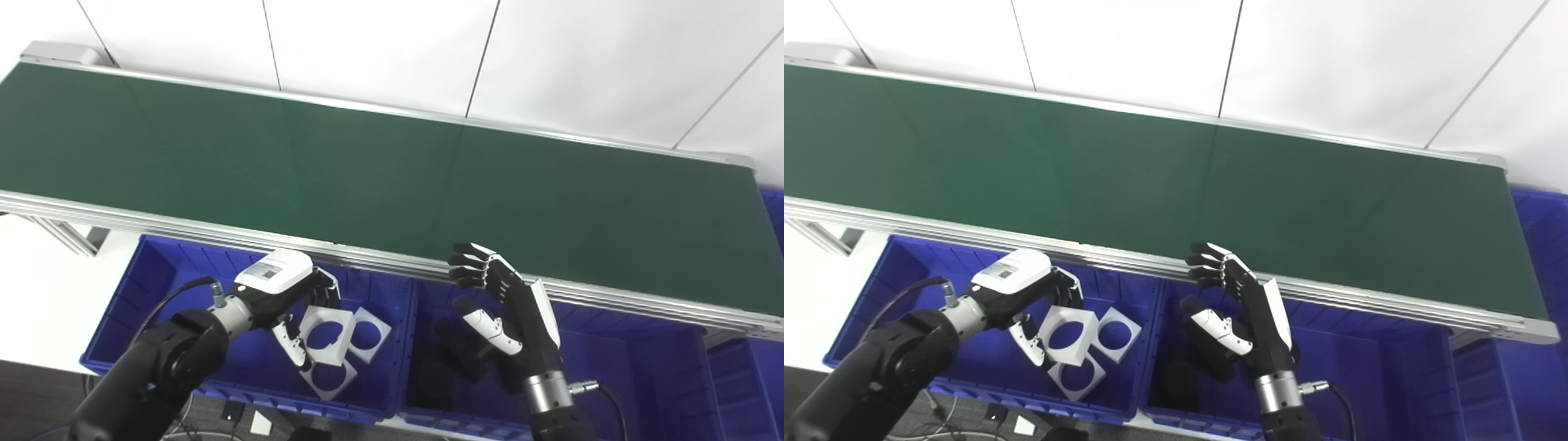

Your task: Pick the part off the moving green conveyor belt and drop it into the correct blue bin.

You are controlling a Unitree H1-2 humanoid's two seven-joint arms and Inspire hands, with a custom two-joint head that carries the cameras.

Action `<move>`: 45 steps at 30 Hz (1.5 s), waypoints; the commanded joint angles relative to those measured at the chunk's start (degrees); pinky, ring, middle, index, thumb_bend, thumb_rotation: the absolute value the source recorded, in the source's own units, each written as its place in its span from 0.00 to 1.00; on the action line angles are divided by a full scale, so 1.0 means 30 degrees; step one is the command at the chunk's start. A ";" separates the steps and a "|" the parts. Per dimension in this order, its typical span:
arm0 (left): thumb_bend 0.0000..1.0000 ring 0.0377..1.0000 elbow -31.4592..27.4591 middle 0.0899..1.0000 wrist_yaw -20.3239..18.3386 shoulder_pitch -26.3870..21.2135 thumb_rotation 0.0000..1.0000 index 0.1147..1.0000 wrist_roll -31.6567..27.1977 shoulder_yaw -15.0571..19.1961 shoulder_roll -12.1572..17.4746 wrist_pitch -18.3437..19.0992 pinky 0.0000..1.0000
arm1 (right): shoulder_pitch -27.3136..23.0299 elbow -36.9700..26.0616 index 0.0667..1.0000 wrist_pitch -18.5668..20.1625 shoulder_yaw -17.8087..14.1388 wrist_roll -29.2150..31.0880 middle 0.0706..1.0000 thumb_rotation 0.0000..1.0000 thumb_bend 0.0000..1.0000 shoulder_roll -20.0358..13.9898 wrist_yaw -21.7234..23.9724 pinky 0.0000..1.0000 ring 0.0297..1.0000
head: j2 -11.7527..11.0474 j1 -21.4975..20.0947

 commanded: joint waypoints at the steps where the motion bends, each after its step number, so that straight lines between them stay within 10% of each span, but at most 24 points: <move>1: 0.52 0.53 0.0493 0.43 0.1021 -0.0503 0.00 0.43 0.0487 -0.0346 -0.0081 -0.0565 0.63 | -0.0252 -0.0641 0.75 -0.0090 -0.0083 0.0187 0.69 0.67 0.71 0.0052 0.0056 0.61 0.65 | -0.0032 0.0017; 21: 0.52 0.60 0.2307 0.46 0.2550 -0.1173 0.00 0.42 0.1905 -0.1623 -0.0175 -0.0066 0.67 | -0.0380 -0.0179 0.74 -0.0261 -0.0038 0.0182 0.69 0.67 0.72 0.0109 -0.0011 0.61 0.65 | -0.0447 -0.0081; 23: 0.52 0.64 0.2285 0.60 0.2638 -0.1158 0.04 0.43 0.1996 -0.1602 -0.0155 -0.0011 0.69 | -0.0390 -0.0163 0.74 -0.0270 -0.0022 0.0200 0.69 0.67 0.72 0.0133 -0.0007 0.61 0.65 | -0.0480 -0.0101; 26: 0.82 0.73 0.2215 0.73 0.2669 -0.1117 0.12 0.71 0.2014 -0.1579 -0.0104 0.0100 0.73 | -0.0403 -0.0139 0.74 -0.0286 0.0003 0.0139 0.69 0.68 0.72 0.0139 -0.0019 0.62 0.66 | -0.0495 -0.0117; 31: 0.95 0.80 0.2022 0.83 0.2214 -0.1051 0.24 0.84 0.1525 -0.1426 -0.0058 0.0348 0.77 | -0.0437 0.0020 0.75 -0.0438 0.0006 0.0080 0.69 0.68 0.72 0.0141 -0.0063 0.62 0.65 | -0.0560 -0.0182; 45: 1.00 0.80 0.0461 0.82 0.0587 -0.0600 0.31 0.84 -0.0647 -0.0840 -0.0279 0.1568 0.80 | -0.0387 0.0114 0.75 -0.0489 -0.0006 0.0063 0.70 0.68 0.72 0.0233 -0.0151 0.62 0.66 | -0.0785 -0.0383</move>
